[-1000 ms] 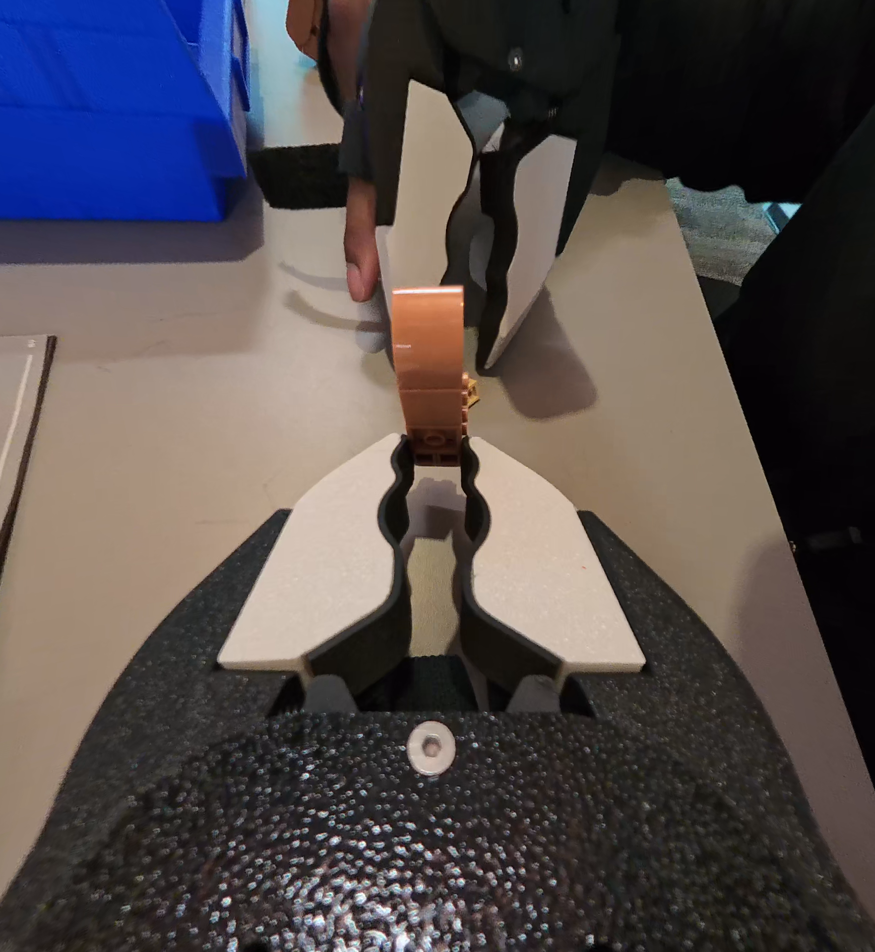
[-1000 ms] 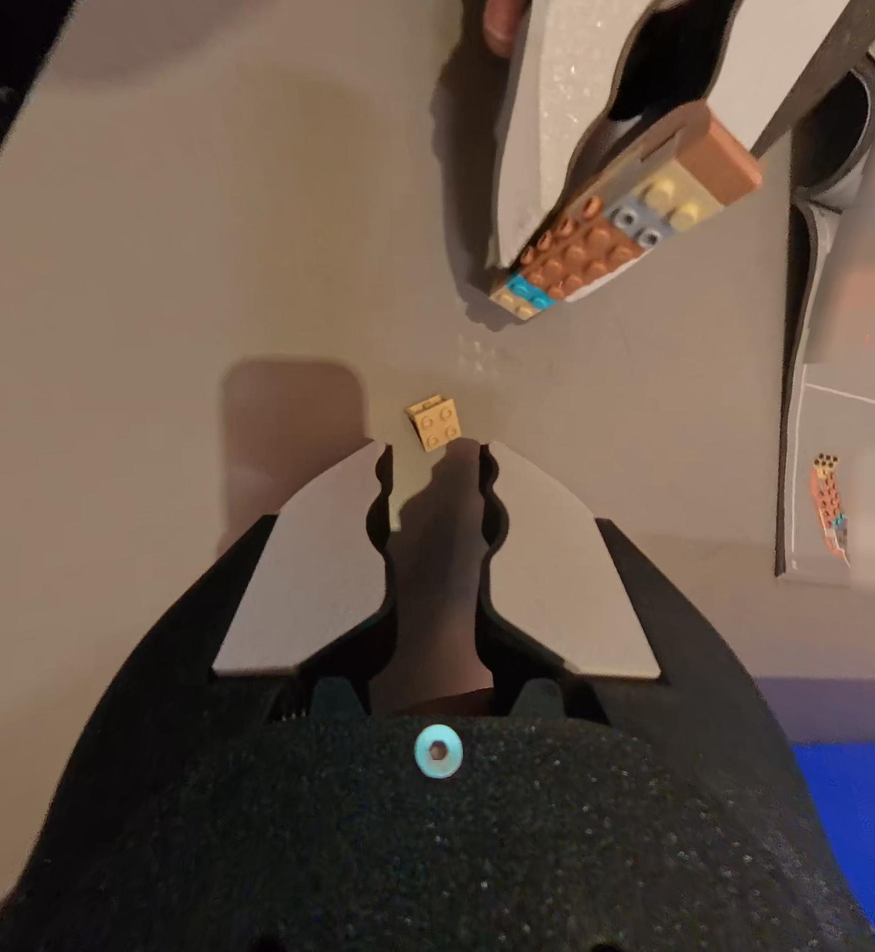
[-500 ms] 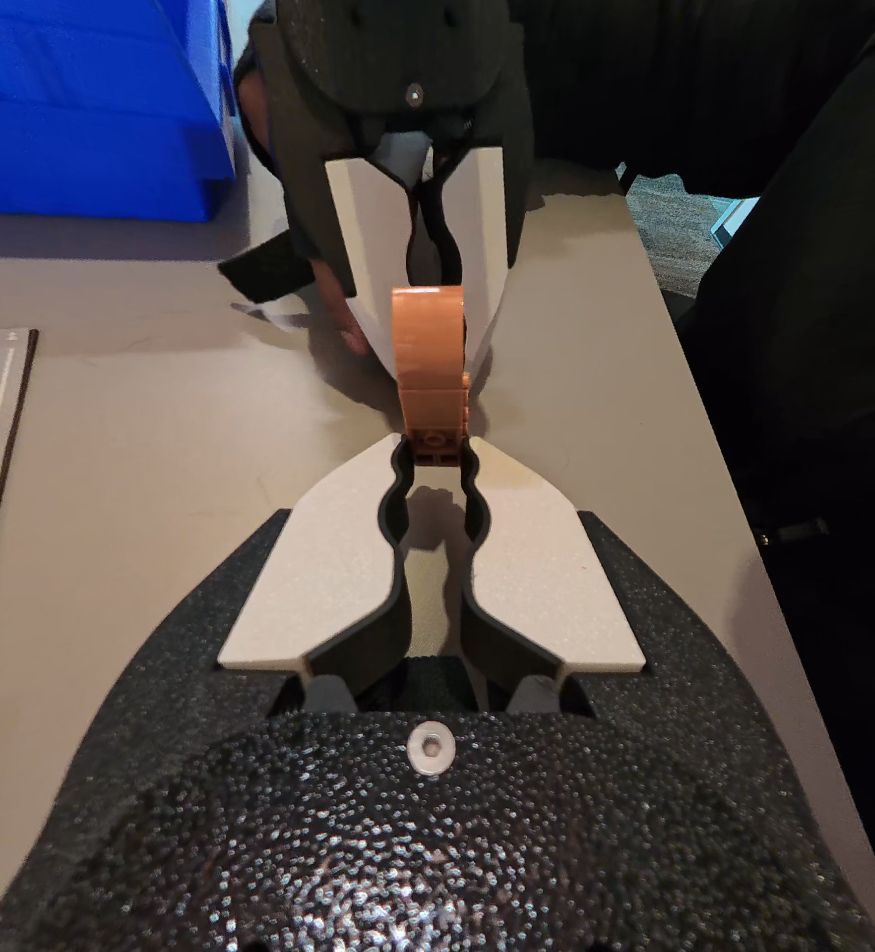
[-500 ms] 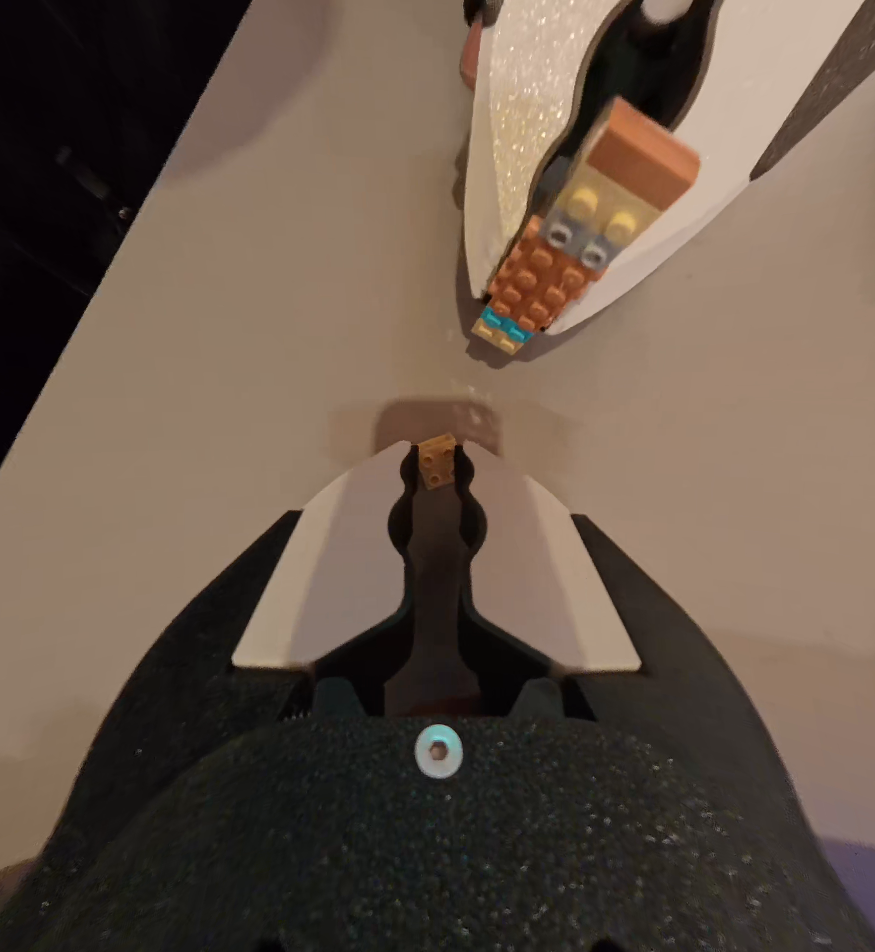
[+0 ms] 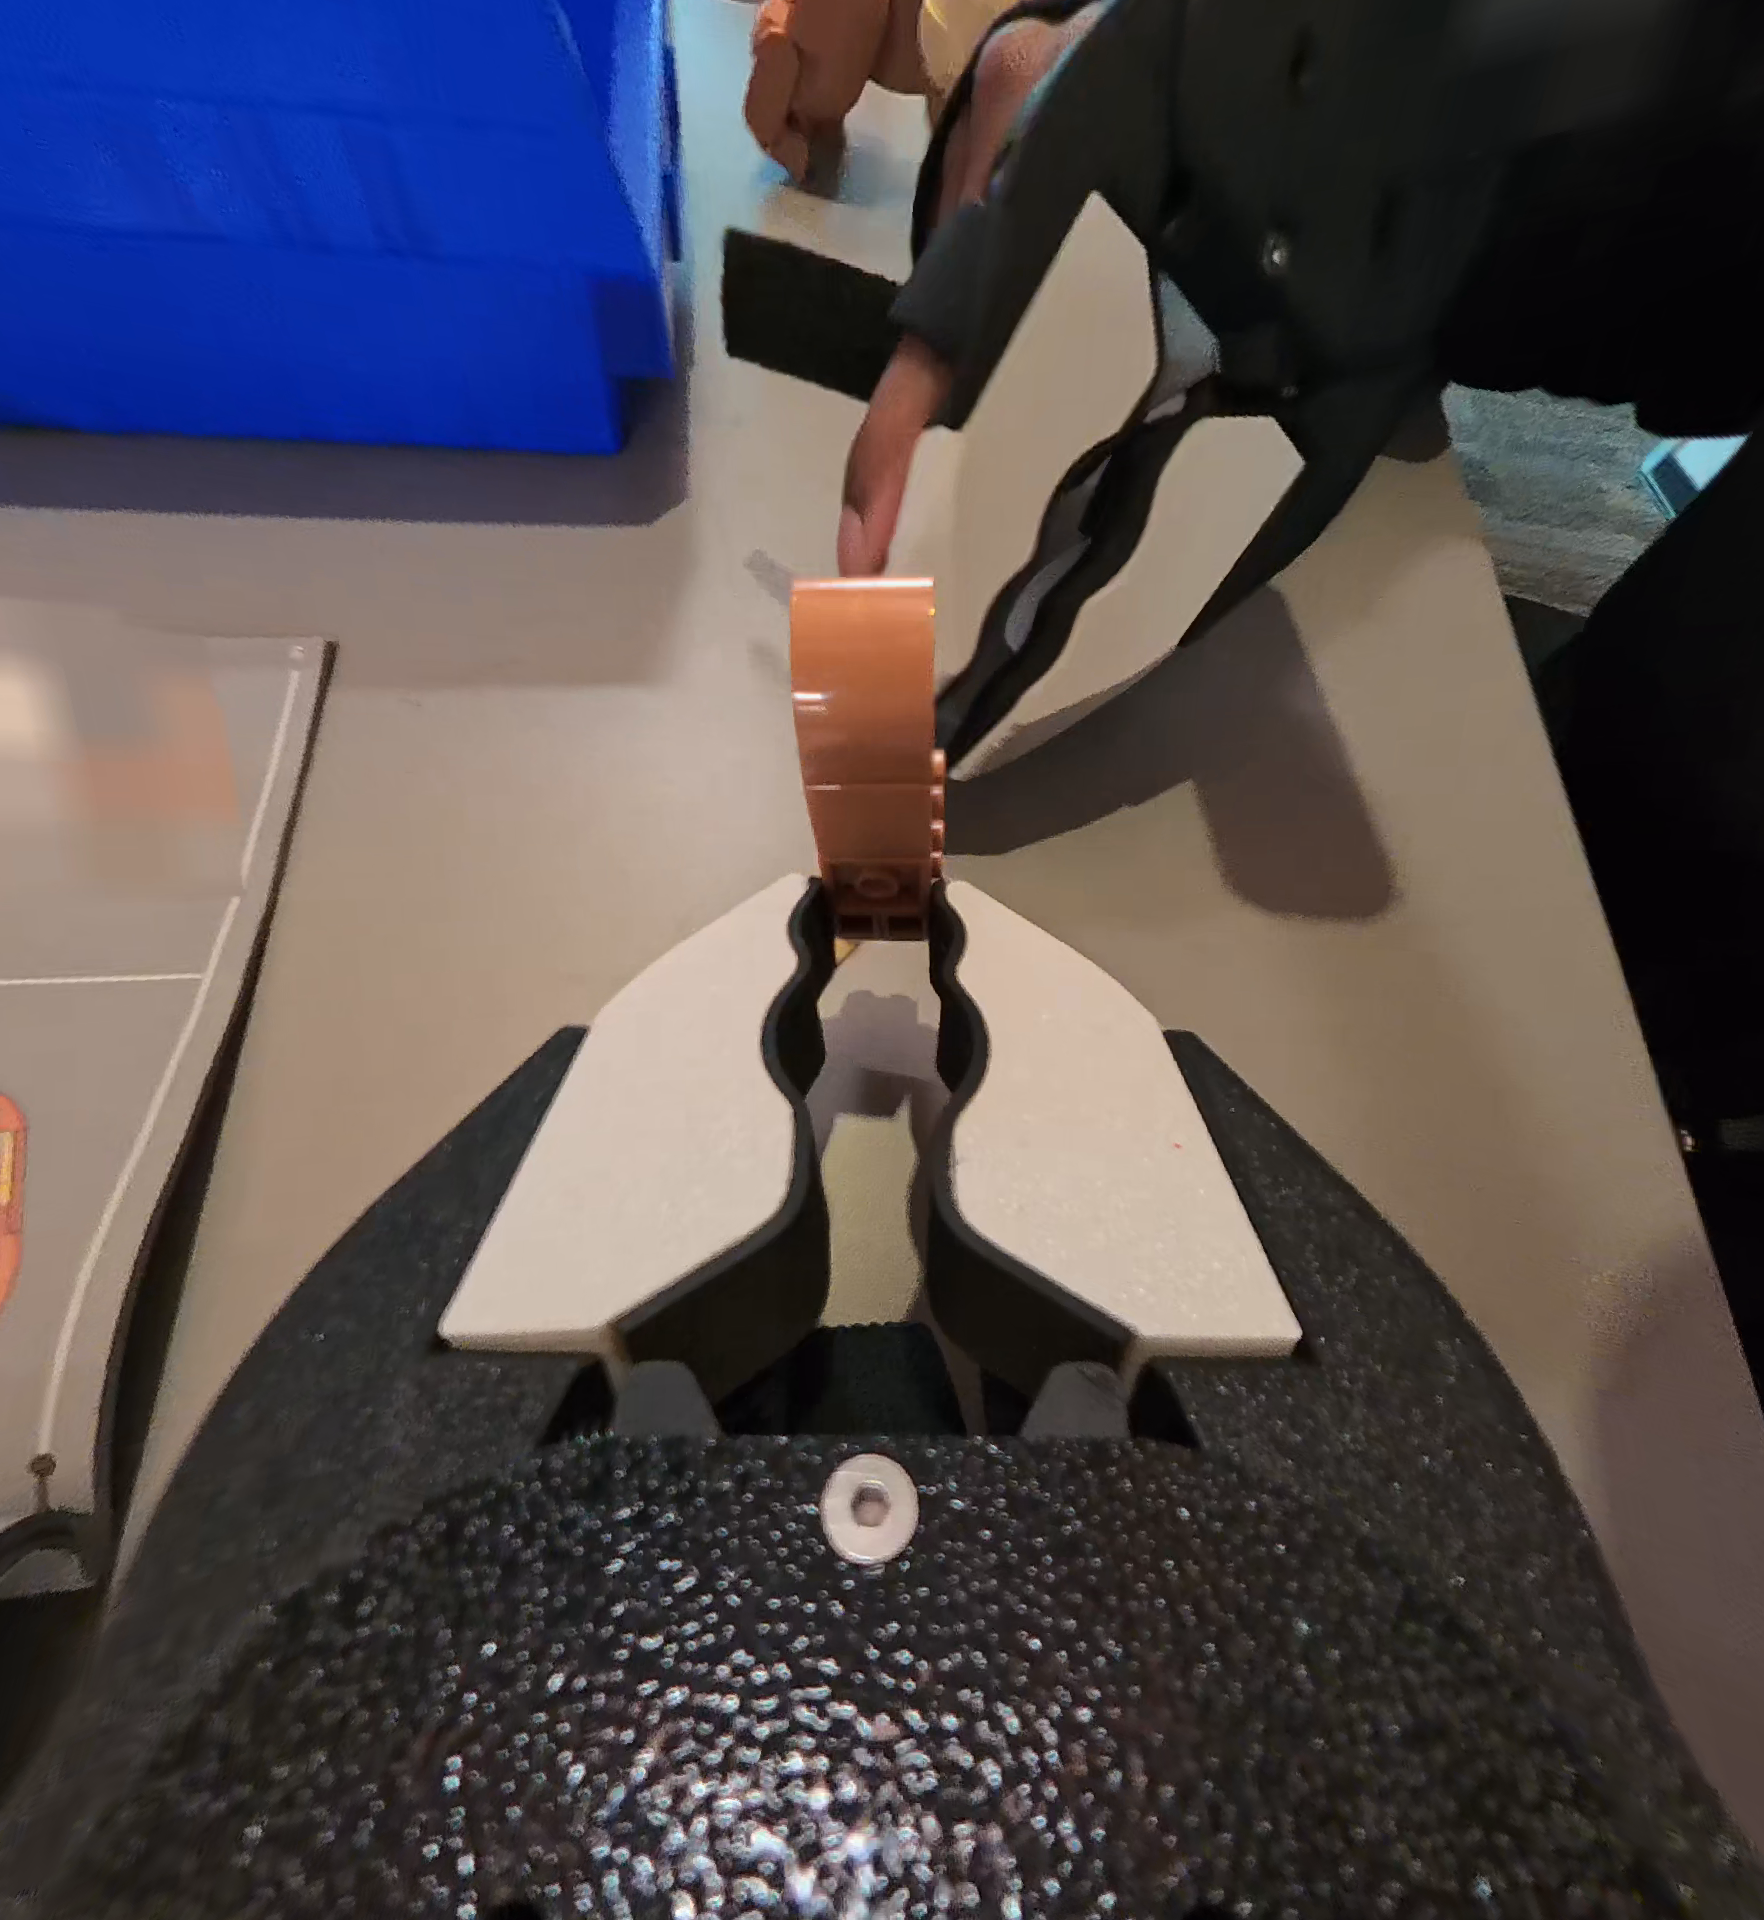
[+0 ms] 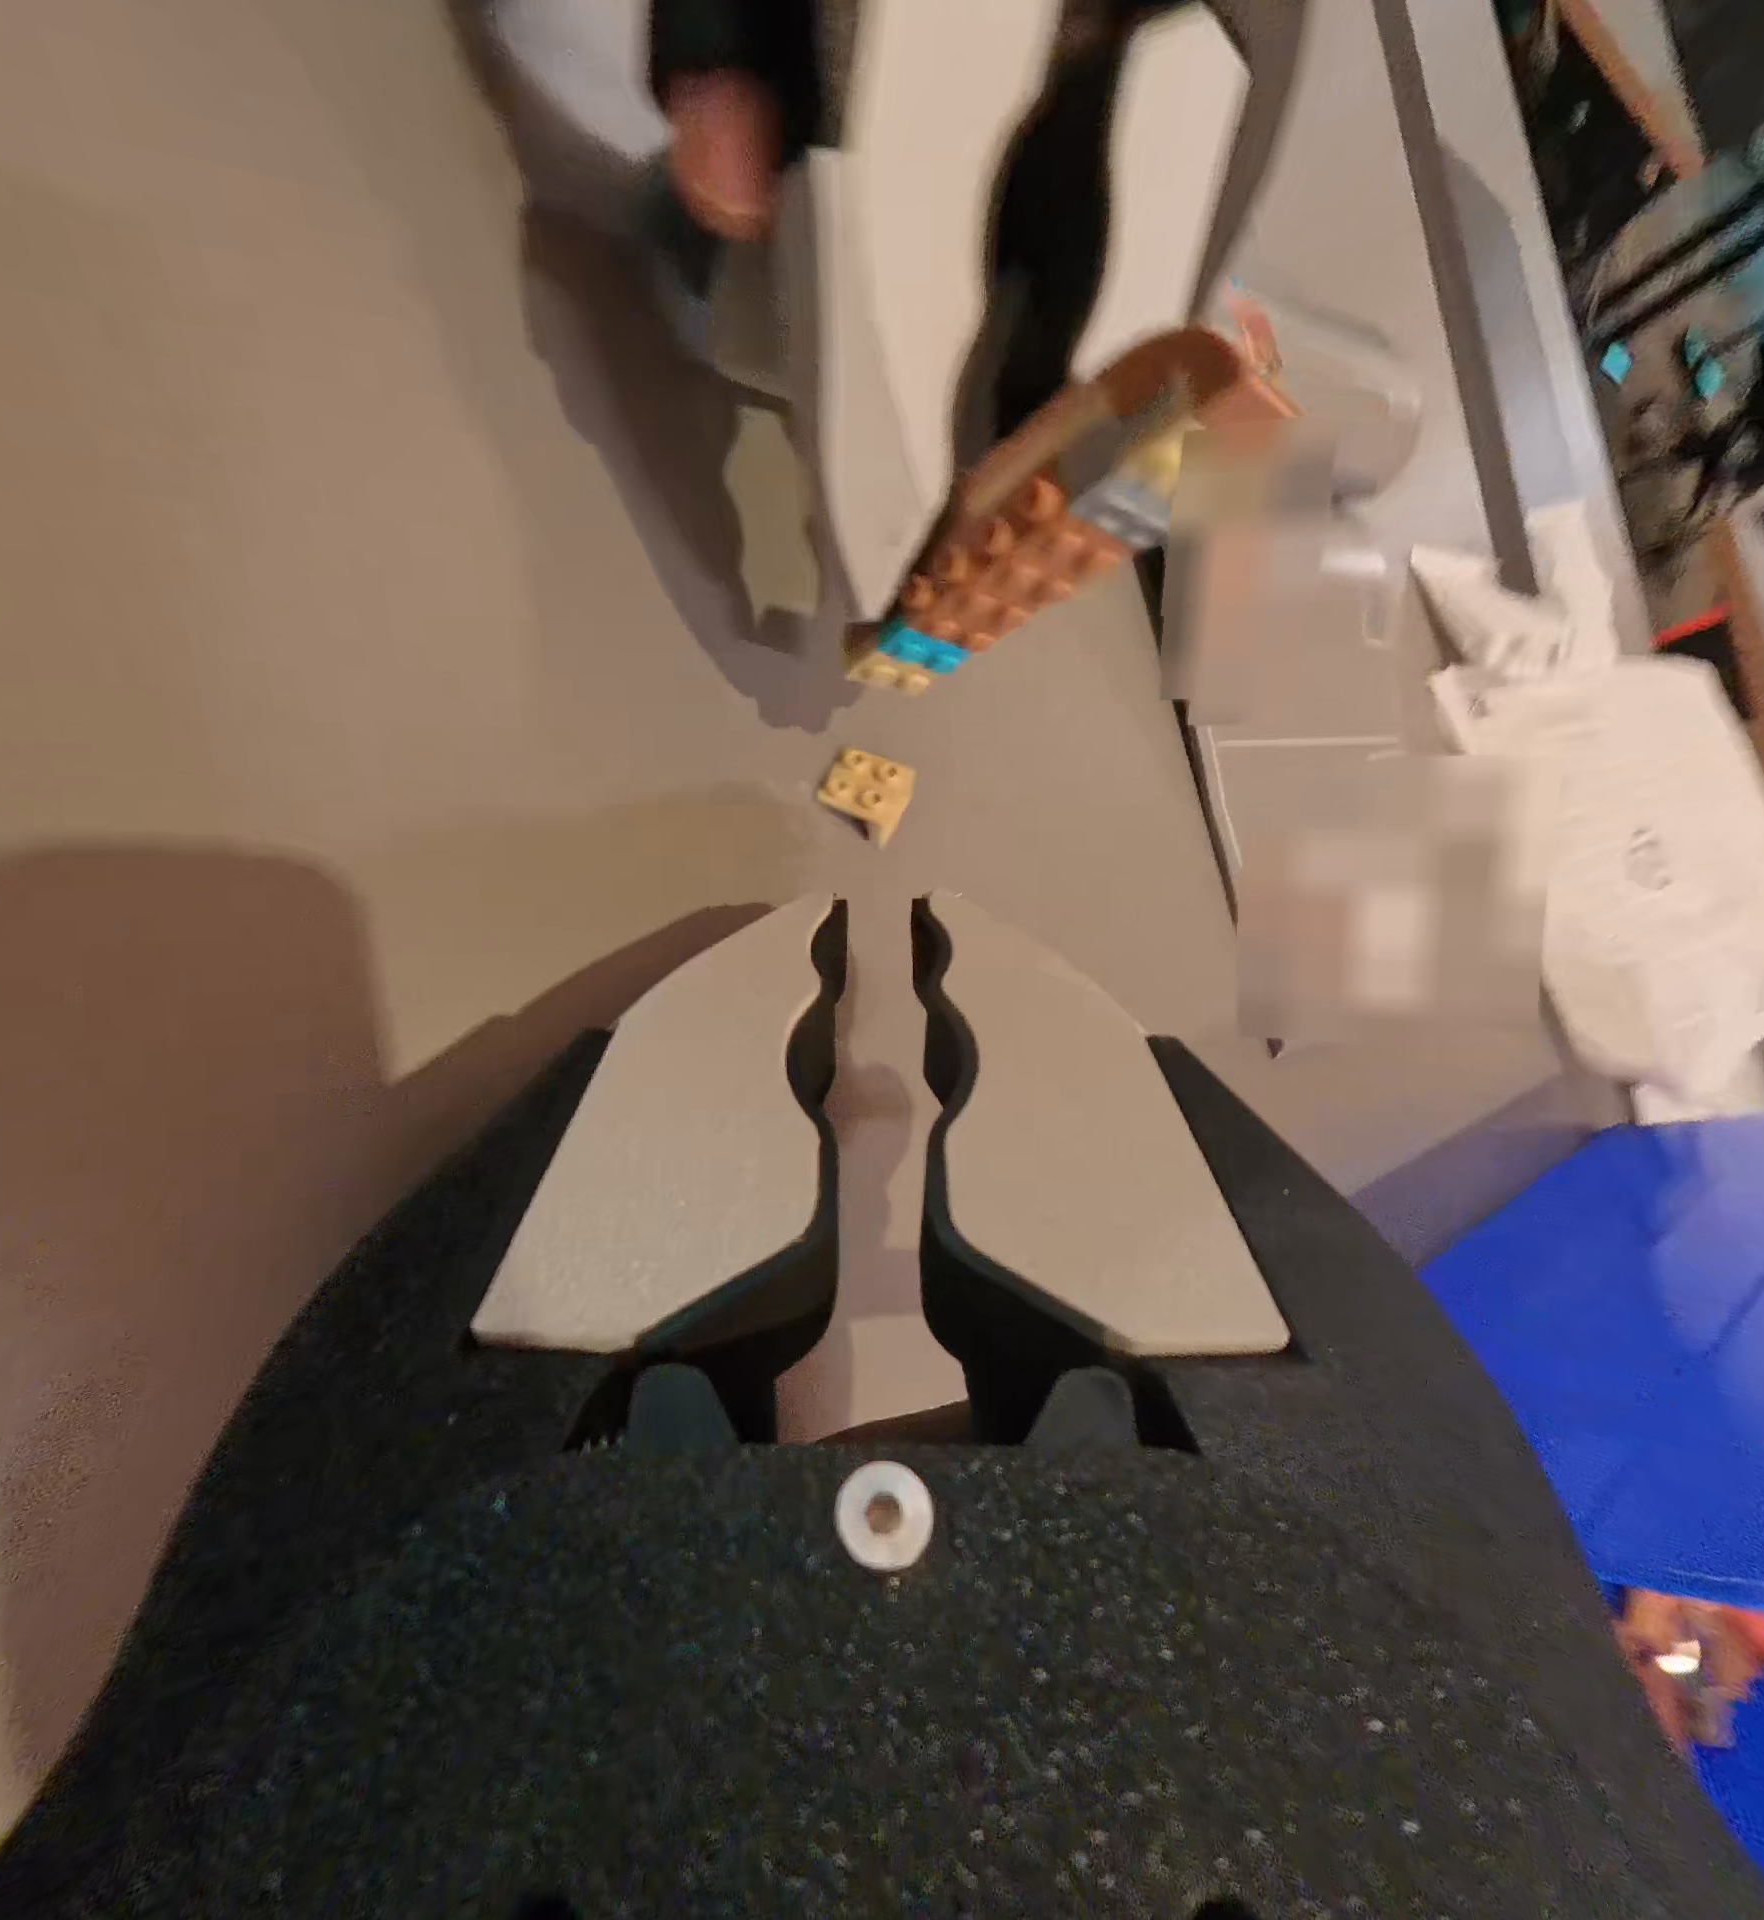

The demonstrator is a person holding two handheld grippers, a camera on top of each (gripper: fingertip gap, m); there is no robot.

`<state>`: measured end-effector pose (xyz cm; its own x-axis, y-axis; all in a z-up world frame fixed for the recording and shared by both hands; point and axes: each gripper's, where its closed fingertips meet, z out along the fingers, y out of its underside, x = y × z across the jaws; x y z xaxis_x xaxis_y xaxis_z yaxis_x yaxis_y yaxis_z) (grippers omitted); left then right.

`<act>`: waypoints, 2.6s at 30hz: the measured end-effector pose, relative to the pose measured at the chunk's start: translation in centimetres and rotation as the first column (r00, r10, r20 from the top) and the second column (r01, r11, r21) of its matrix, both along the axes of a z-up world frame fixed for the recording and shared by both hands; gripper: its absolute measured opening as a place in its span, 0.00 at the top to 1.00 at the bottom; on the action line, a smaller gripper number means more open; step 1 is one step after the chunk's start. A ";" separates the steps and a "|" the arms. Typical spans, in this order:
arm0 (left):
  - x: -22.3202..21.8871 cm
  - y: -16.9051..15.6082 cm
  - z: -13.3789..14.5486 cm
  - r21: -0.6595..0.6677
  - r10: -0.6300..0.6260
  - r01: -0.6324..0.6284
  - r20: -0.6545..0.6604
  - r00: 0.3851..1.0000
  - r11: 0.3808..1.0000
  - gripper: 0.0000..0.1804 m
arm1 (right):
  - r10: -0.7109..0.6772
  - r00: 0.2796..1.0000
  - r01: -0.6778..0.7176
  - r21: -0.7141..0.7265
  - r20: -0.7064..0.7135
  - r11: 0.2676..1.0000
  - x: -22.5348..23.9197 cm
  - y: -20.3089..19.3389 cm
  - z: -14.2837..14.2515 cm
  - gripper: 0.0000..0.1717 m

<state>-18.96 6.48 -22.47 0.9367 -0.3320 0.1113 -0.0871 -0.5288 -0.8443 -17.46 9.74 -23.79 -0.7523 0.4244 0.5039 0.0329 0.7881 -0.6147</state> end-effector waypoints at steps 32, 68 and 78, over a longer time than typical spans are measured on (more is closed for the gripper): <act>-3.2 -0.2 -0.4 -0.003 0.119 -0.119 0.066 0.991 0.993 0.91 | 0.303 0.890 -0.118 0.471 -0.340 0.874 -3.6 -1.9 -0.4 0.93; 0.1 -1.8 -2.8 -0.205 0.000 0.021 0.103 0.995 0.979 0.91 | -0.098 0.901 0.180 -0.158 0.423 0.971 -0.2 -4.2 -2.4 0.86; 0.1 -1.8 -2.8 -0.205 0.003 0.020 0.111 0.994 0.978 0.91 | 0.031 0.912 0.108 -0.312 0.409 0.944 0.2 -5.8 -0.9 0.84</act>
<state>-18.87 4.65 -25.28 0.9121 -0.2994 0.2800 -0.0056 -0.6919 -0.7219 -17.27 3.98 -24.68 -0.8396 0.5432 -0.0077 0.3583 0.5430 -0.7594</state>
